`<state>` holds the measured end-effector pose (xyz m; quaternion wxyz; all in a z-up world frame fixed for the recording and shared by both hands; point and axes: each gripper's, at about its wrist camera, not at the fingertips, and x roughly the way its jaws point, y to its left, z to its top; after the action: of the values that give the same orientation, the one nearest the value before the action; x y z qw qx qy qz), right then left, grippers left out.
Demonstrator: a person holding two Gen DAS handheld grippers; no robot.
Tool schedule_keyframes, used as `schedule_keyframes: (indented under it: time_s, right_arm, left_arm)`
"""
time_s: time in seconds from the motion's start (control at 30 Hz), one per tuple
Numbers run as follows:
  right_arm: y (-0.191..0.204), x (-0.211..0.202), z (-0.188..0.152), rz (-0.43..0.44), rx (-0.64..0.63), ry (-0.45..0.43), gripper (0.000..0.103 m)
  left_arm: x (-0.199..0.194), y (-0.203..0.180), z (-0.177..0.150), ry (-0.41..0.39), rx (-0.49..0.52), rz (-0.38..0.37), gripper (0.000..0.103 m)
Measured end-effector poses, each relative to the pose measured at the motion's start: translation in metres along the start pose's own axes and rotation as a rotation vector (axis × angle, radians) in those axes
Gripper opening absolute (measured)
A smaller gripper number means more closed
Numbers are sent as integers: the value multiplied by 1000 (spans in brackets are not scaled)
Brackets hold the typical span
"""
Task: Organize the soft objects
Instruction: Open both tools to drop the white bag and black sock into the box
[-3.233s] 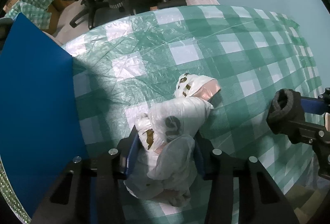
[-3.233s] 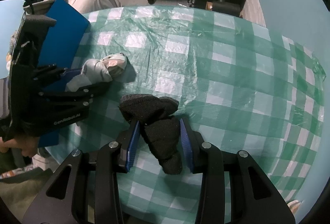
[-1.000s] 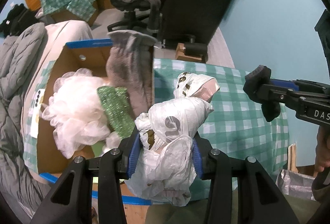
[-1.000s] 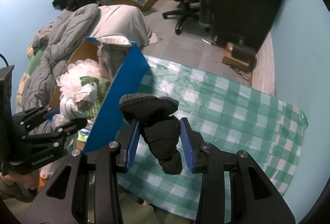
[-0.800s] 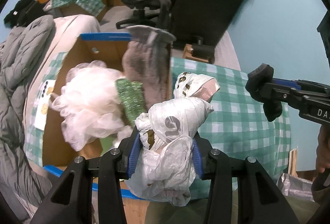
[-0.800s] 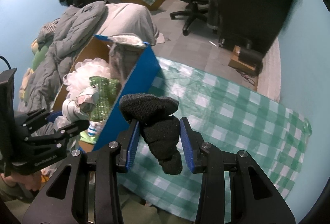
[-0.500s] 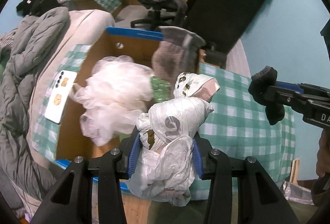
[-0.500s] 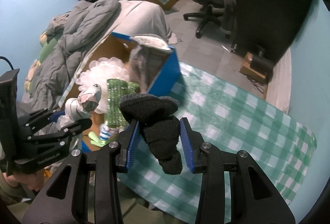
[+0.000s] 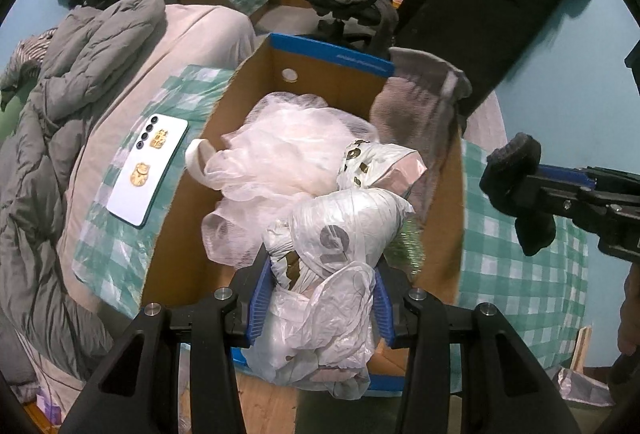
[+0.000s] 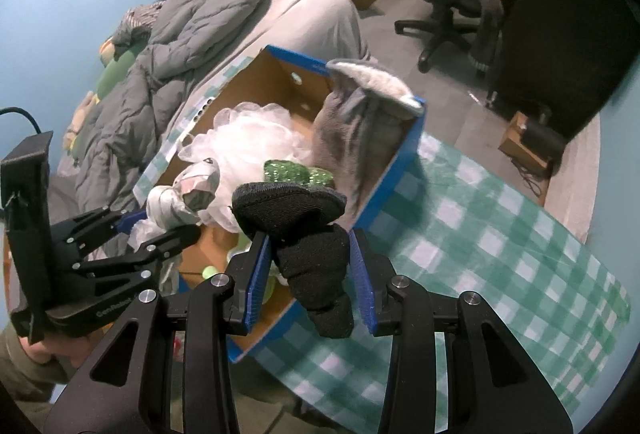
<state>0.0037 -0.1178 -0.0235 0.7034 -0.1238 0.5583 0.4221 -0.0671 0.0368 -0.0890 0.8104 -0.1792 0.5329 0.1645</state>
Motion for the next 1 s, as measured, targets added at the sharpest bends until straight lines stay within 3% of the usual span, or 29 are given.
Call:
schedule_keyframes:
  time_s: [0.5, 0.6, 0.87, 1.0]
  right_arm:
    - [35, 44, 1, 41, -43, 91, 38]
    - [38, 52, -1, 38, -45, 108, 39]
    - [43, 58, -3, 23, -40, 130, 43]
    - [43, 55, -3, 26, -34, 121, 43]
  left_arm:
    - [24, 19, -3, 17, 12, -14, 46]
    - [23, 18, -5, 22, 26, -1, 49]
    - [15, 23, -9, 16, 26, 16, 71]
    - [9, 25, -8, 7, 17, 16, 72]
